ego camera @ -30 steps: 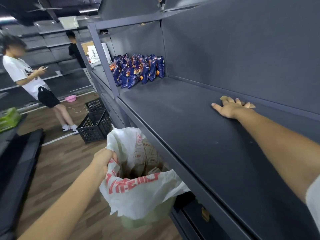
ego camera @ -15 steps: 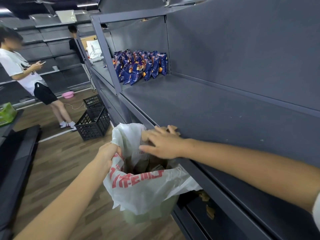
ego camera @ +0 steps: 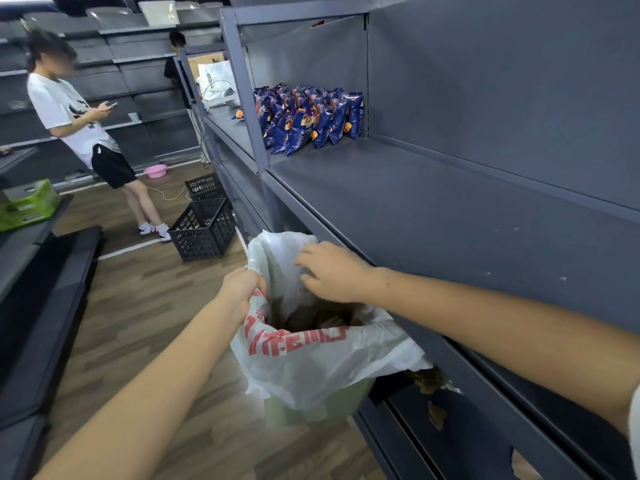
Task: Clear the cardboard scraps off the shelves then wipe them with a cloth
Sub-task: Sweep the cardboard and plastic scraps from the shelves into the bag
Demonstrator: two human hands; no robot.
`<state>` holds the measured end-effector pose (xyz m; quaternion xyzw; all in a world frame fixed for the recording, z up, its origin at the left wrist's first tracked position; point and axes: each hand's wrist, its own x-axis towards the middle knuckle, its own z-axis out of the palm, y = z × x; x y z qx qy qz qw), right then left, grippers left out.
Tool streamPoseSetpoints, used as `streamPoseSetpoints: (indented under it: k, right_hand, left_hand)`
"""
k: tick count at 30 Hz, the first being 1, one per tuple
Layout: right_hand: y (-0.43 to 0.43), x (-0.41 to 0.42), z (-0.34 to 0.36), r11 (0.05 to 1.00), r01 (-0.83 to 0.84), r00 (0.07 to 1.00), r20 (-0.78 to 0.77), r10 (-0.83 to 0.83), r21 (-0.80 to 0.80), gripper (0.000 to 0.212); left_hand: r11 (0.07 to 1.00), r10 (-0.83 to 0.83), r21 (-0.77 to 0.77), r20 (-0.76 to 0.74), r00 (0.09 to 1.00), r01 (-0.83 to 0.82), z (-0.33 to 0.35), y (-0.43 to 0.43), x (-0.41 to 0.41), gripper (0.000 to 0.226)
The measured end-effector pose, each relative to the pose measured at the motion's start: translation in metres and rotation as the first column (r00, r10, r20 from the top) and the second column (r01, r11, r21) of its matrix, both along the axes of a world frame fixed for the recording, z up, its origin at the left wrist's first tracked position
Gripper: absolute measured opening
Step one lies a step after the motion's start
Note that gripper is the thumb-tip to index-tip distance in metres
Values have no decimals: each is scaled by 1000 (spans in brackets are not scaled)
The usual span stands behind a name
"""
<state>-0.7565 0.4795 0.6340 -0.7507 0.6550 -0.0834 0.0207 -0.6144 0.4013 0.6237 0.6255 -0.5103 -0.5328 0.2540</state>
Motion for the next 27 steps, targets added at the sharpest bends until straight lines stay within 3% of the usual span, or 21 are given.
streamPoseSetpoints:
  k: [3,5,10,17,27]
  right_hand:
    - [2,-22,14,995,90,993,86,-86,-50,35]
    - [2,-42,27,984,161,986,61,-157,-70,32]
    - [6,-83,44,958,218,975,-87,-205,186,31]
    - [16,-80,44,955,141,989,-79,-125,262,29]
    - [18,-76,42,971,105,989,-129,-78,217,20]
  left_hand:
    - [1000,-12,6,52,999,12,2,1,1,55]
    - [1000,-10,2,60,998,10,2,2,1,54]
    - [1000,0,-2,-26,1000,0,1,8,1,57]
    - [1000,-17,-7,-3,1000,17,2,9,-1,56]
    - [1000,-6,-10,-25,1000,6,3,18,-2,59]
